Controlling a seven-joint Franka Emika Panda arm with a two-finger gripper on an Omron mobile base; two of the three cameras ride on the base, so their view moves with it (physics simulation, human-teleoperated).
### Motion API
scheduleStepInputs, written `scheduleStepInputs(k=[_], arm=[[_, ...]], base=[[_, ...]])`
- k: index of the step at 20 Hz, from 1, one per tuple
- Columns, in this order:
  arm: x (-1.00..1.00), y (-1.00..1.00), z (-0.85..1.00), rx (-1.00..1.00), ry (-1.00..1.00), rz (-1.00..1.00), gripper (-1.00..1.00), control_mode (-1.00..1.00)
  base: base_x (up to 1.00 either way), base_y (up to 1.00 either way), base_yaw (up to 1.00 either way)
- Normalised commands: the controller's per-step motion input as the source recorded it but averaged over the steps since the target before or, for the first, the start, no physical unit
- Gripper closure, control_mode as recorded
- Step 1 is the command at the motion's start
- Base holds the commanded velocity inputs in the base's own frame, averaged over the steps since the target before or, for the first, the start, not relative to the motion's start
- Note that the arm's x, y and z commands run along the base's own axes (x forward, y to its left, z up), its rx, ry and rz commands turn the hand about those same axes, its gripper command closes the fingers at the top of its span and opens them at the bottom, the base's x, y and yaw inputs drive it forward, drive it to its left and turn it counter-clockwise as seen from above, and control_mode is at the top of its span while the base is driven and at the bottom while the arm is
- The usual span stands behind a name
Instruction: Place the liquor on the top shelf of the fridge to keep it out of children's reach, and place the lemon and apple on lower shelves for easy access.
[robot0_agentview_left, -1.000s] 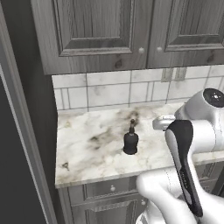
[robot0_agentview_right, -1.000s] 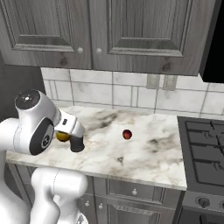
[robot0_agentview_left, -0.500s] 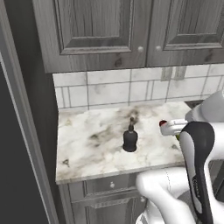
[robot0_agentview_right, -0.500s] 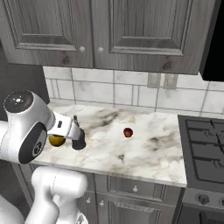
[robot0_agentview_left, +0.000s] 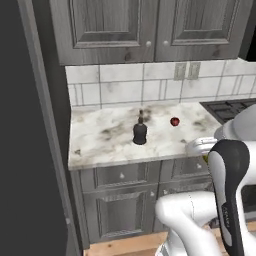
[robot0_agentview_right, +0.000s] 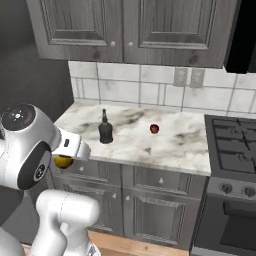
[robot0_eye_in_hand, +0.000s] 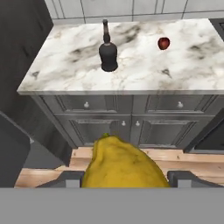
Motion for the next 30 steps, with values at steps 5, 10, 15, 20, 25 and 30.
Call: scheduleStepInputs(k=[5,10,15,20,25,30], arm=[[0.00,0.00,0.00,0.00,0.00,0.00,1.00,1.00],[0.00,0.00,0.00,0.00,0.00,0.00,1.00,1.00],[0.00,0.00,0.00,0.00,0.00,0.00,1.00,1.00],[0.00,0.00,0.00,0.00,0.00,0.00,1.00,1.00],[0.00,0.00,0.00,0.00,0.00,0.00,1.00,1.00],[0.00,0.00,0.00,0.00,0.00,0.00,1.00,1.00]], base=[[-0.80,0.24,0.05],[-0.92,0.19,0.07],[-0.92,0.24,0.07],[-0.89,0.26,0.09],[-0.80,0.32,0.09],[-0.66,0.48,0.09]])
